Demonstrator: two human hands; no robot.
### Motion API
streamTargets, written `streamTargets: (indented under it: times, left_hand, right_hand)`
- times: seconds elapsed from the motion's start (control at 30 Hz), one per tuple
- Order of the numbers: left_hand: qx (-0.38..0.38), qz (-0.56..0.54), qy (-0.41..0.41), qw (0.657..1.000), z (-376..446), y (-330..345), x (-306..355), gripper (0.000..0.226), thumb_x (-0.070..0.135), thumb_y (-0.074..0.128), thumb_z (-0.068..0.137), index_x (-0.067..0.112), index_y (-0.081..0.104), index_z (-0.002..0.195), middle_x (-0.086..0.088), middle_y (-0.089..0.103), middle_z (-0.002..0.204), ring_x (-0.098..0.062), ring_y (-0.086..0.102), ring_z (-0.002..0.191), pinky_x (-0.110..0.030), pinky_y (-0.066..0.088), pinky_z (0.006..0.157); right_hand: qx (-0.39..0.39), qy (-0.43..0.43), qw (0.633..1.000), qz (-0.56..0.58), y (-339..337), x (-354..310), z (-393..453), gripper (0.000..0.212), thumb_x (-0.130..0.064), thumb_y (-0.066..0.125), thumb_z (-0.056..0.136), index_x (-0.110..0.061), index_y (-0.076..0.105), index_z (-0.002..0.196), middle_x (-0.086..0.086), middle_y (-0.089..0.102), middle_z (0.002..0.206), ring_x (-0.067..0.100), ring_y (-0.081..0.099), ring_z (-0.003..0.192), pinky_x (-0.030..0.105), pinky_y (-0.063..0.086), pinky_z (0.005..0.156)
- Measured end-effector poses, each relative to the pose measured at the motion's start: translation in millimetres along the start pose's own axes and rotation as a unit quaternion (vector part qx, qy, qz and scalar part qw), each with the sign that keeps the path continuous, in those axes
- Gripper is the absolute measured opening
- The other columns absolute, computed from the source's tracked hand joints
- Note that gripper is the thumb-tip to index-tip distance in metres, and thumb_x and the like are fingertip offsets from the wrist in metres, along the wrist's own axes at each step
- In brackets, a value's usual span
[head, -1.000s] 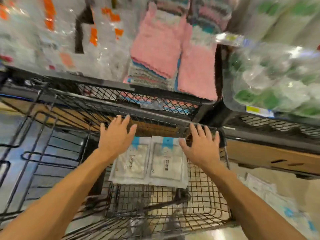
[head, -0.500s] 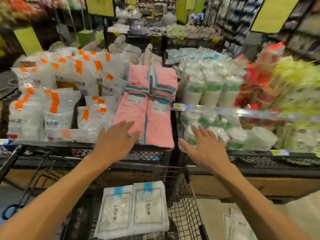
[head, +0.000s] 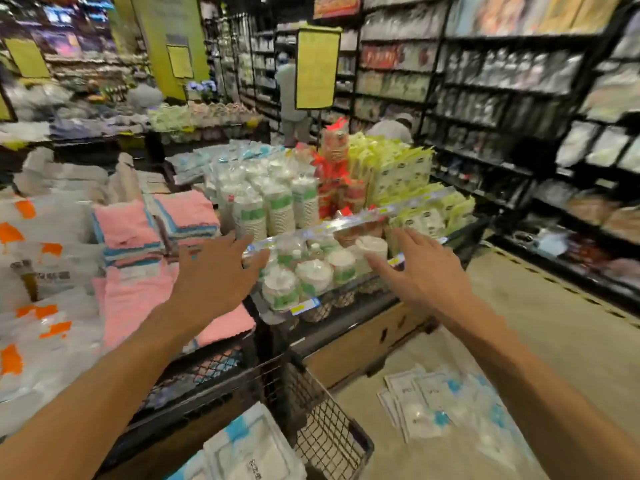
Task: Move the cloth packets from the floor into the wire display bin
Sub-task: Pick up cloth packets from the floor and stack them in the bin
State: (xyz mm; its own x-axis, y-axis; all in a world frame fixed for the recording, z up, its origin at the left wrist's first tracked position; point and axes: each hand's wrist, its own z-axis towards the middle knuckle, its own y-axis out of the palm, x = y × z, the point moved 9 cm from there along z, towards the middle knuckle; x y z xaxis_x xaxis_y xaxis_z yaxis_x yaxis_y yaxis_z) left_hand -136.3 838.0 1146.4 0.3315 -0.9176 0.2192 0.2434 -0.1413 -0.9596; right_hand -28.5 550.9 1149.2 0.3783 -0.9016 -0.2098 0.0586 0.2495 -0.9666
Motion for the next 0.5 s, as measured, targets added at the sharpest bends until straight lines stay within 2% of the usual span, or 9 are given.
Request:
streamTargets:
  times: [0.07, 0.17, 0.3, 0.5]
  left_hand:
    - [-0.006, -0.014, 0.049, 0.999, 3.9, 3.6, 39.9, 0.065, 0.067, 0.023, 0.1, 0.033, 0.036, 0.154, 0.003, 0.036, 0.162, -0.024, 0.036, 0.148, -0.06, 0.023, 0.119]
    - [-0.02, -0.029, 0.095, 0.995, 4.7, 11.6, 93.1, 0.067, 0.068, 0.021, 0.099, 0.035, 0.035, 0.155, 0.001, 0.036, 0.163, -0.025, 0.034, 0.149, -0.06, 0.018, 0.12]
    - [-0.042, -0.041, 0.154, 0.986, 1.0, 23.2, 157.6, 0.064, 0.066, 0.024, 0.1, 0.036, 0.033, 0.155, 0.004, 0.032, 0.165, -0.023, 0.033, 0.15, -0.061, 0.015, 0.121]
    - [-0.07, -0.055, 0.223, 0.971, -1.9, 50.2, 256.4, 0.063, 0.067, 0.025, 0.1, 0.036, 0.037, 0.152, 0.005, 0.041, 0.16, -0.024, 0.038, 0.147, -0.063, 0.014, 0.12]
  right_hand:
    - [0.015, 0.04, 0.999, -0.001, -15.4, 28.5, -19.6, 0.095, -0.091, 0.021, 0.087, -0.034, 0.019, 0.163, -0.001, 0.02, 0.172, 0.028, 0.023, 0.157, 0.057, 0.024, 0.124]
    - [0.034, 0.093, 0.995, -0.008, -38.5, 72.1, -48.3, 0.094, -0.088, 0.024, 0.088, -0.031, 0.024, 0.162, 0.001, 0.026, 0.17, 0.028, 0.027, 0.155, 0.055, 0.027, 0.123]
    - [0.054, 0.169, 0.984, 0.002, -63.1, 136.5, -87.8, 0.092, -0.087, 0.026, 0.089, -0.031, 0.023, 0.163, 0.0, 0.021, 0.172, 0.027, 0.025, 0.156, 0.052, 0.025, 0.125]
    - [0.079, 0.243, 0.967, -0.003, -83.3, 226.0, -145.4, 0.084, -0.079, 0.032, 0.095, -0.029, 0.026, 0.162, -0.003, 0.028, 0.169, 0.024, 0.03, 0.154, 0.046, 0.027, 0.123]
